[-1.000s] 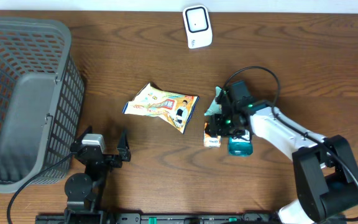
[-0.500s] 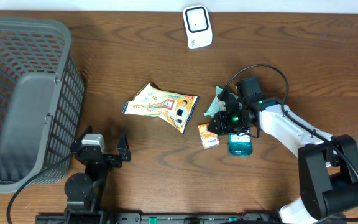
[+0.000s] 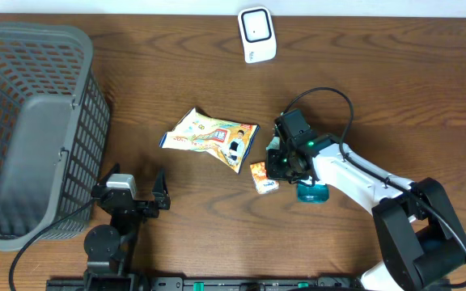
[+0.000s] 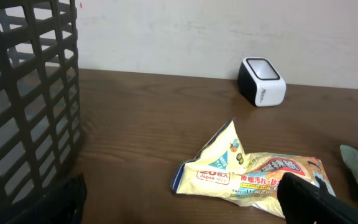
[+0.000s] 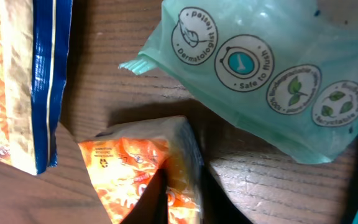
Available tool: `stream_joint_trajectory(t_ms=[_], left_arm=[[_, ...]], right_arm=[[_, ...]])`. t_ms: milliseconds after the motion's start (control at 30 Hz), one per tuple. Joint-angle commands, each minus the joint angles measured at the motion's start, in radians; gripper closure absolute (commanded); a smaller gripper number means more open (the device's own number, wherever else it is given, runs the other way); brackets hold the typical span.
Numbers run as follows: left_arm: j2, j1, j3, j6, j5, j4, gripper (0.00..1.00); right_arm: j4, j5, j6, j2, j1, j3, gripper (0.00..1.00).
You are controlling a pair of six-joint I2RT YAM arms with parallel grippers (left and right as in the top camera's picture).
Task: Scan the item barcode
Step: 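Lower the right gripper and grasp the orange tissue box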
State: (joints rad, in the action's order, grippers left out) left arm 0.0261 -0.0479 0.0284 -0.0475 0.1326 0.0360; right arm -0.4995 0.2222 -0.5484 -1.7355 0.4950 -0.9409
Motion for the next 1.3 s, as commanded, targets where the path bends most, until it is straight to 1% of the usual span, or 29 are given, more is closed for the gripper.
stream_joint_trajectory(t_ms=[0,167,300,333,367,400,433,500,733,767,833,867,1000,1033,1100,1133,1167,1200,1267], left_arm=[[-0.002,-0.003,-0.024,0.014,0.01,0.019,0.02],[-0.002,-0.003,-0.024,0.014,0.01,0.019,0.02],[-0.002,-0.003,-0.024,0.014,0.01,0.019,0.02],[-0.002,-0.003,-0.024,0.014,0.01,0.019,0.02],[-0.002,-0.003,-0.024,0.014,0.01,0.019,0.02],[-0.002,-0.003,-0.024,0.014,0.01,0.019,0.02],[-0.002,-0.003,-0.024,0.014,0.01,0.019,0.02],[-0.002,-0.003,-0.024,0.014,0.01,0.019,0.02],[-0.002,-0.003,-0.024,0.014,0.01,0.019,0.02],[-0.002,-0.003,-0.024,0.014,0.01,0.019,0.02],[-0.002,-0.003,-0.024,0.014,0.01,0.019,0.02],[-0.002,-0.003,-0.024,0.014,0.01,0.019,0.02],[-0.002,-0.003,-0.024,0.014,0.01,0.019,0.02],[-0.002,-0.003,-0.024,0.014,0.01,0.019,0.02],[-0.002,-0.003,-0.024,0.014,0.01,0.019,0.02],[-0.002,-0.003,-0.024,0.014,0.01,0.019,0.02],[-0.002,-0.003,-0.024,0.014,0.01,0.019,0.02],[-0.002,-0.003,-0.024,0.014,0.01,0.019,0.02],[-0.002,-0.003,-0.024,0.014,0.01,0.019,0.03]], right_arm=[[0.001,-0.012,-0.011,-0.006,0.005,-0.005,0.99],[0.007,0.175,0.096,-0.006,-0.019,-0.005,0.99],[-0.002,0.138,0.102,-0.006,-0.037,-0.005,0.99],[-0.006,0.121,0.101,-0.006,-0.039,-0.005,0.93],[-0.006,0.116,0.102,-0.005,-0.043,-0.006,0.66],[-0.006,0.117,0.104,-0.003,-0.044,-0.006,0.54],[-0.006,0.117,0.105,-0.003,-0.045,-0.006,0.46],[-0.009,0.117,0.108,0.003,-0.045,-0.006,0.43],[-0.012,0.118,0.112,0.021,-0.044,-0.006,0.44],[-0.012,0.121,0.112,0.018,-0.042,-0.005,0.46],[-0.011,0.12,0.112,0.014,-0.034,-0.004,0.47],[-0.004,0.116,0.113,0.006,-0.026,-0.003,0.47],[0.024,0.12,0.112,-0.045,0.005,0.0,0.52],[0.035,0.123,0.112,-0.074,0.014,0.0,0.54],[0.044,0.149,0.113,-0.118,0.023,0.0,0.55],[0.044,0.155,0.113,-0.14,0.024,0.0,0.58],[0.042,0.161,0.112,-0.161,0.024,0.0,0.64],[0.04,0.181,0.112,-0.191,0.021,0.0,0.77],[0.039,0.204,0.113,-0.2,0.006,-0.001,0.9]])
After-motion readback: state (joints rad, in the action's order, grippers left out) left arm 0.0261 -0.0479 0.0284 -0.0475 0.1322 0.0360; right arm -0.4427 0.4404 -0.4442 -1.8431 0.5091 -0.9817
